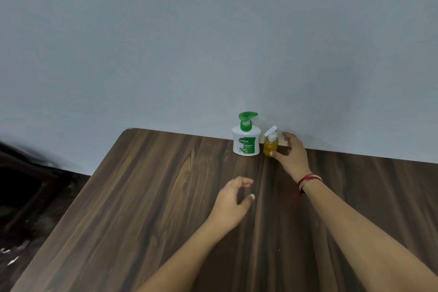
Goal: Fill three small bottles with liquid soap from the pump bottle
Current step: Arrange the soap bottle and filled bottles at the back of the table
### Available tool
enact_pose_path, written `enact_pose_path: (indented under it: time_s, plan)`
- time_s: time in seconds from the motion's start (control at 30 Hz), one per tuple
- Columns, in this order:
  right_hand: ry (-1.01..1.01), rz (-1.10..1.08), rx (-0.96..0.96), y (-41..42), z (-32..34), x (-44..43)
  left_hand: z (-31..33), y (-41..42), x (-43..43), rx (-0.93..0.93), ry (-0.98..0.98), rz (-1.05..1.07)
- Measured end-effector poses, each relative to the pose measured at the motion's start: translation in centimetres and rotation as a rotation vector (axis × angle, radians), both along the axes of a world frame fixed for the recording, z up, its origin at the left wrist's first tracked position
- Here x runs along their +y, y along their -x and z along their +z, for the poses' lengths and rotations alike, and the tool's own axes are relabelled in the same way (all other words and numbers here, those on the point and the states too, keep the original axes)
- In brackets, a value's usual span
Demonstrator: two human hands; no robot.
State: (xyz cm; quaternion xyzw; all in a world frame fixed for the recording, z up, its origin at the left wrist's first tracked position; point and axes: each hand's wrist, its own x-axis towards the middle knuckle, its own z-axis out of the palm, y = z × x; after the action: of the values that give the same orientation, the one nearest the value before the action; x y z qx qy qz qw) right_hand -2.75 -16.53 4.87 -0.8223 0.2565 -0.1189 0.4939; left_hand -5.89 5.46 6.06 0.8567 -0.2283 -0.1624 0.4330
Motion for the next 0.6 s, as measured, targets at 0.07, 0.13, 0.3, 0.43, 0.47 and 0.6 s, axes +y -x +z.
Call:
enact_pose_path:
  time_s: [0.07, 0.13, 0.3, 0.43, 0.47, 0.6]
  plan:
    - [0.022, -0.001, -0.014, 1.9, 1.1, 0.7, 1.1, 0.7, 0.3, -0.012, 0.008, -0.013]
    - [0.016, 0.024, -0.021, 4.5, 2.4, 1.9, 2.2, 1.9, 1.0, -0.014, 0.013, -0.032]
    - [-0.041, 0.163, -0.025, 12.2, 5.1, 6.4, 4.6, 6.3, 4.0, -0.02, 0.024, -0.087]
    - [-0.099, 0.231, -0.015, 18.9, 6.6, 10.4, 5.7, 10.4, 6.8, -0.04, 0.04, -0.104]
    - [-0.118, 0.234, -0.015, 20.5, 6.7, 11.3, 5.9, 11.4, 7.6, -0.054, 0.048, -0.1]
    - [-0.128, 0.273, 0.066, 26.7, 5.6, 14.8, 6.1, 15.4, 10.8, -0.092, 0.081, -0.094]
